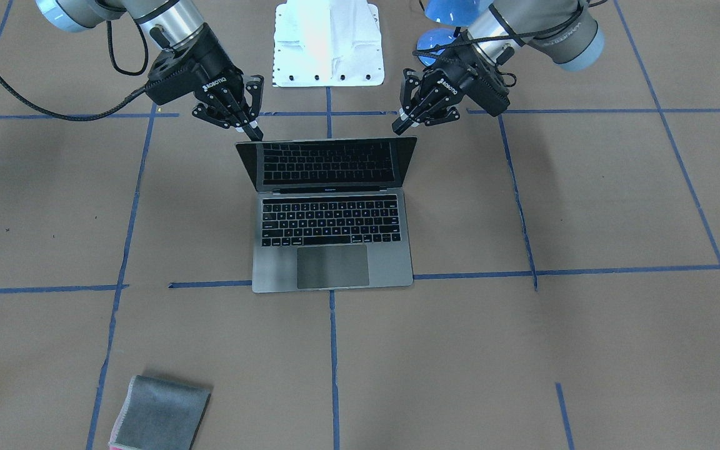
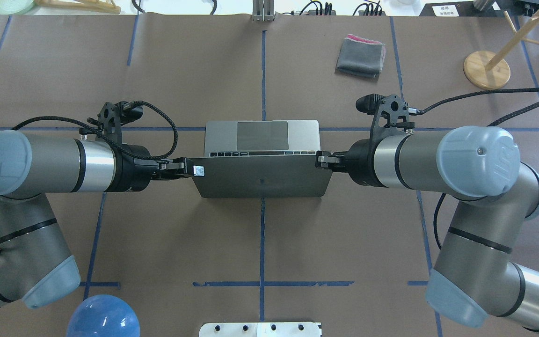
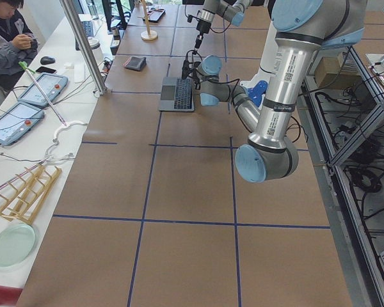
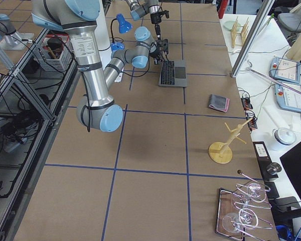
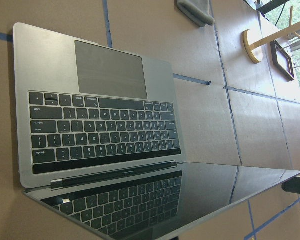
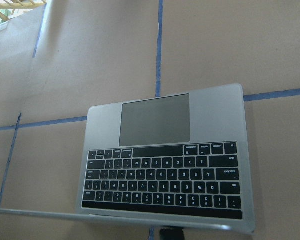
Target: Close laptop
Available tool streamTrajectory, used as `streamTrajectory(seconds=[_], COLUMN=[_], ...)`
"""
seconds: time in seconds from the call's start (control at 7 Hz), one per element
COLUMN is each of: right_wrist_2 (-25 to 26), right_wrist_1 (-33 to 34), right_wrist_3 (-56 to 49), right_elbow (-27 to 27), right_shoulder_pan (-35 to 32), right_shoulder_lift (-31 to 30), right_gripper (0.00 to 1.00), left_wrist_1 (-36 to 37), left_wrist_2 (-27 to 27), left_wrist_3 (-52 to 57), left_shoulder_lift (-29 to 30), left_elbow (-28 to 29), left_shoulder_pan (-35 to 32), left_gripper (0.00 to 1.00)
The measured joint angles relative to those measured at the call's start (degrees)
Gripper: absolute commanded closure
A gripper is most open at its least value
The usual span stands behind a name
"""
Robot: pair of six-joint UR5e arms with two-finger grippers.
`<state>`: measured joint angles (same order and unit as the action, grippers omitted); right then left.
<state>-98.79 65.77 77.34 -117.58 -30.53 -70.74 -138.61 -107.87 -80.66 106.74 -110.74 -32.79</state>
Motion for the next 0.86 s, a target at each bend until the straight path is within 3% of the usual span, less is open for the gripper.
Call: streamTrajectory(seconds=[0.86], right_wrist_2=[-0.7], right_wrist_1=[0.3], right_wrist_3=[-0.4], right_elbow=[13.2], right_shoulder_pan=[-4.9], right_shoulder_lift=[7.9], right_gripper=[1.0], left_wrist_1=[0.8], left_wrist_2=[0.1], left_wrist_3=[0.7], left_shoulder_lift=[5.9], left_elbow=[9.0], left_shoulder_pan=[-3.3], left_gripper=[1.0])
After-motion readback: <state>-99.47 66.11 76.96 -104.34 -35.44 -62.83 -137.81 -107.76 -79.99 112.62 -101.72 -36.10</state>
